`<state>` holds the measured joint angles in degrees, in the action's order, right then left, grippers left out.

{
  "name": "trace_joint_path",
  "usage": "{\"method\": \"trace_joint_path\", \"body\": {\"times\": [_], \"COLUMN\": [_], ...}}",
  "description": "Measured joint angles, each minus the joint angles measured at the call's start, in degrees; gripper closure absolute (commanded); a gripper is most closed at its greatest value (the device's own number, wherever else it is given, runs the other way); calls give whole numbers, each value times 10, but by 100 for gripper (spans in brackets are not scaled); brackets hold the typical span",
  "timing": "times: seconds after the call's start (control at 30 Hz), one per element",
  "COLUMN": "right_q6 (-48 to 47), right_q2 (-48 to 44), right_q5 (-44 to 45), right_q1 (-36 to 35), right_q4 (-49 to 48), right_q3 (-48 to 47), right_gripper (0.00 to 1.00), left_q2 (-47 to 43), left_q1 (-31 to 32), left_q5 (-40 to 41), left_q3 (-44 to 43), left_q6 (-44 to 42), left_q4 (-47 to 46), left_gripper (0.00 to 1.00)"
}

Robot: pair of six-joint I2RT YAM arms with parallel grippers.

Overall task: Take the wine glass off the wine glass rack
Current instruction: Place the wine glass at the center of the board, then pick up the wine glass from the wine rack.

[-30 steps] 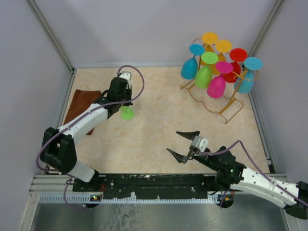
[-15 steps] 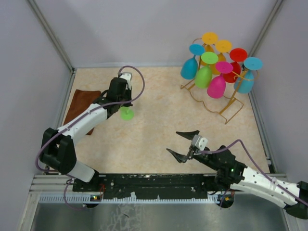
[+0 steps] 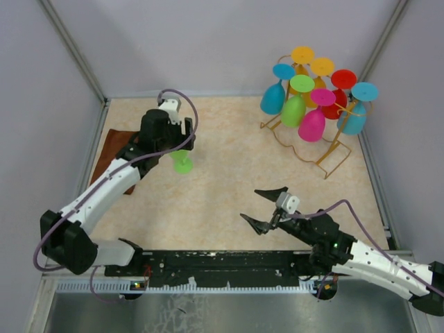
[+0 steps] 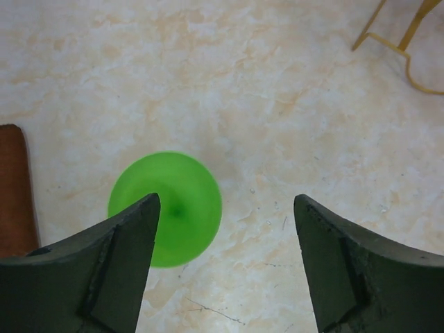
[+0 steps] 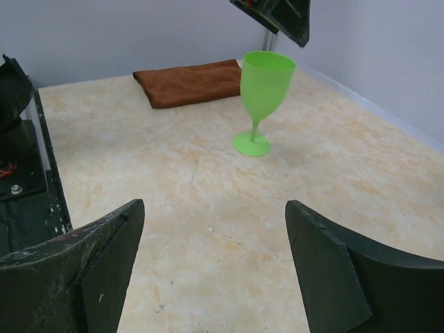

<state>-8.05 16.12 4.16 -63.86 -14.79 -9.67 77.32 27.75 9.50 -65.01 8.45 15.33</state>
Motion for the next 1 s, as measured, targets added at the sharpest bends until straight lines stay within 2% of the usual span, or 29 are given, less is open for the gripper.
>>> {"method": "trace_joint_path", "body": {"times": [0.17,0.3,0.5,0.7,0.87,1.0], "right_q6": [43,109,211,284,322,350], "right_q2": [0,1,18,34,50,89], "right_q5": [38,91,155,168,163,169], "right_q1": [0,0,0,0,0,0], "right_q4": [27,82,191,273,330,403], "right_q3": [-21,-64,-170,-226,-251,-315], "right_gripper": [15,12,11,11,13,13], "left_q2": [-73,-159,-331,-484,-565,-587], "left_q1": [0,0,0,0,0,0], "left_q5": [-24,-47,-85,-114,-131,-135], "left_q3": [11,54,153,245,294,313], "left_q6": [7,22,63,79,83,85], "left_q4": [1,6,19,32,50,66], "left_gripper": [6,1,1,1,1,1]}}
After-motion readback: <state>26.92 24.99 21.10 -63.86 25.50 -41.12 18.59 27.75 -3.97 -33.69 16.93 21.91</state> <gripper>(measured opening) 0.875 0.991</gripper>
